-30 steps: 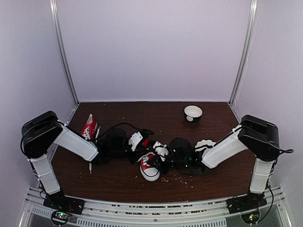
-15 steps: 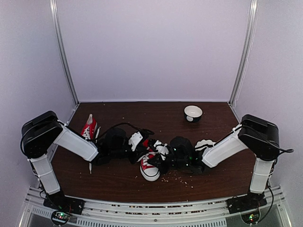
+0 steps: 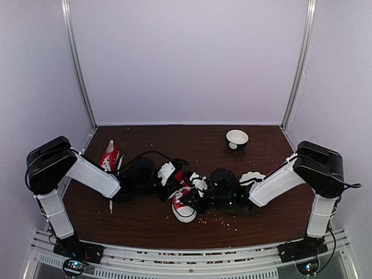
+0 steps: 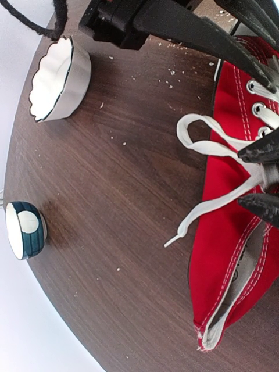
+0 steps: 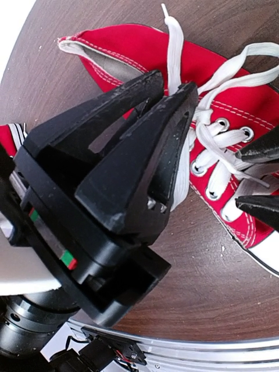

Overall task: Tie the shoes
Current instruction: Pull the crossed shoelace from the shoe.

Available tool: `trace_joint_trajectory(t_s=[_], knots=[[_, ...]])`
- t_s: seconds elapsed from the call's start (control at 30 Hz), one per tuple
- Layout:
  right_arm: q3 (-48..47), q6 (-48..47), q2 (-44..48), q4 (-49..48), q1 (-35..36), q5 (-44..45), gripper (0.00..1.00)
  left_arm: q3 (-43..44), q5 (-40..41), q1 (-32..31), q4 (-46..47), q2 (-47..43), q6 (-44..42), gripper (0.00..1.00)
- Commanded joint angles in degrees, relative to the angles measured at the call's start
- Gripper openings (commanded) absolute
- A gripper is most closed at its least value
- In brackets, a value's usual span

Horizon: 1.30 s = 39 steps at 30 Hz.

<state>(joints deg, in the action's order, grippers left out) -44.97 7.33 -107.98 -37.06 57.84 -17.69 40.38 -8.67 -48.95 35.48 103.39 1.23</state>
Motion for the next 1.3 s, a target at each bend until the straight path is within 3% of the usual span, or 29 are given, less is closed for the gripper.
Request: trace_joint_trajectory(t_s=[0.0, 0.63, 0.87, 1.27], knots=[[1.7, 1.6, 2.1, -4.1, 0.2, 3.4, 0.21, 0.0, 0.0, 0.8, 0.3, 0.8, 0.2, 0.19], [-3.1, 1.0, -2.1, 0.3, 0.7, 3.9, 0.16, 0.0, -0.2, 0.8, 0.4, 0.9, 0.1, 0.19], [-3.2, 0.5, -1.9, 2.9, 0.7, 4.2, 0.19, -0.1, -0.2, 0.9, 0.4, 0.8, 0.1, 0.19], [-2.8, 0.2, -1.6, 5.3, 0.7, 5.8, 0.09, -0.1, -0.2, 0.9, 0.5, 0.8, 0.1, 0.19]])
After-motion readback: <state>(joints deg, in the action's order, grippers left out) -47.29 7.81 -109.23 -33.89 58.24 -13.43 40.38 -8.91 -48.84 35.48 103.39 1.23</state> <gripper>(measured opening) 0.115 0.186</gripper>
